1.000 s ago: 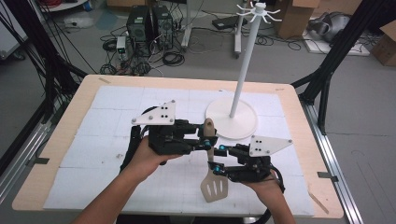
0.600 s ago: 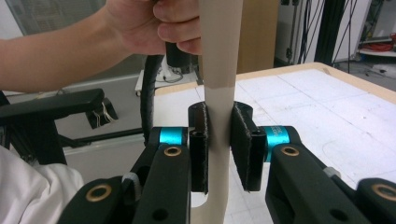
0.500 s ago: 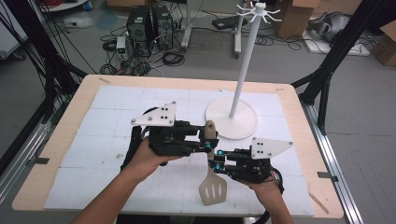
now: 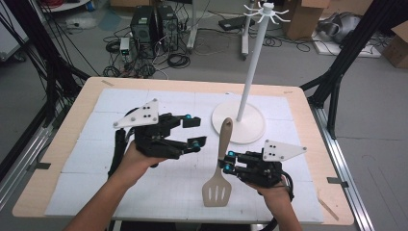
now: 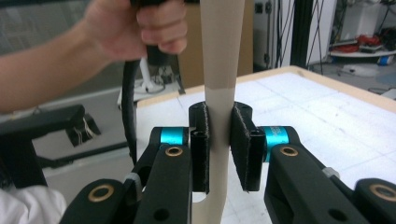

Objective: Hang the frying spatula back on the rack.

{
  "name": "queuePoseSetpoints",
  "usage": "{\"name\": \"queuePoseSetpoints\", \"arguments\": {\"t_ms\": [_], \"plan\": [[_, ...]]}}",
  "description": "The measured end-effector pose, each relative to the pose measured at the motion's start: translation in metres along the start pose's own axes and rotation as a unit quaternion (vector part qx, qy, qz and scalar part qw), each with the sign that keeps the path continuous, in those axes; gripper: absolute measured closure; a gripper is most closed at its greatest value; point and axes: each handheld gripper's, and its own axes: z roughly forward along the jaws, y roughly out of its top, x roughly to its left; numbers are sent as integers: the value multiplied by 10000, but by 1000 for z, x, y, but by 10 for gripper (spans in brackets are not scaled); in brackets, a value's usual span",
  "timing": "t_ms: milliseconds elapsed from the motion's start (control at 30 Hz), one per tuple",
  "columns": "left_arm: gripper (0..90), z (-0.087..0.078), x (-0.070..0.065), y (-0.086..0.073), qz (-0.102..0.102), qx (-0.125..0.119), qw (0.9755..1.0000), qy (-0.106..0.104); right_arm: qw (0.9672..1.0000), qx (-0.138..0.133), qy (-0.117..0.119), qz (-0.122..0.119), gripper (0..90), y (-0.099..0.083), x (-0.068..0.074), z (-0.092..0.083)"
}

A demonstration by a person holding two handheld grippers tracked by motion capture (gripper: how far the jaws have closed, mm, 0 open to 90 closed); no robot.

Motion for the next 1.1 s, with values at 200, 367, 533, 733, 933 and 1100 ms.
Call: {"name": "queuePoseSetpoints", "arguments": {"t_ms": [200,367,533,733,933,1100], "plan": [[410,-41,16,-38,-139,214,9967,767,9993,-116,-357,42,786,11,-3,-9],[409,-70,22,-62,-228,350,9927,1132,9981,-152,-600,68,786,23,-11,-10],[404,-84,21,-76,-100,485,9894,1362,9959,-31,-893,132,785,40,-24,-11],[362,-93,21,-89,-72,438,9871,1536,9905,38,-1353,219,785,63,-46,-15],[321,-98,22,-98,-109,423,9852,1657,9864,93,-1630,178,785,90,-62,-13],[287,-101,22,-102,-198,393,9840,1728,9827,69,-1835,218,785,109,-76,-9]]}}
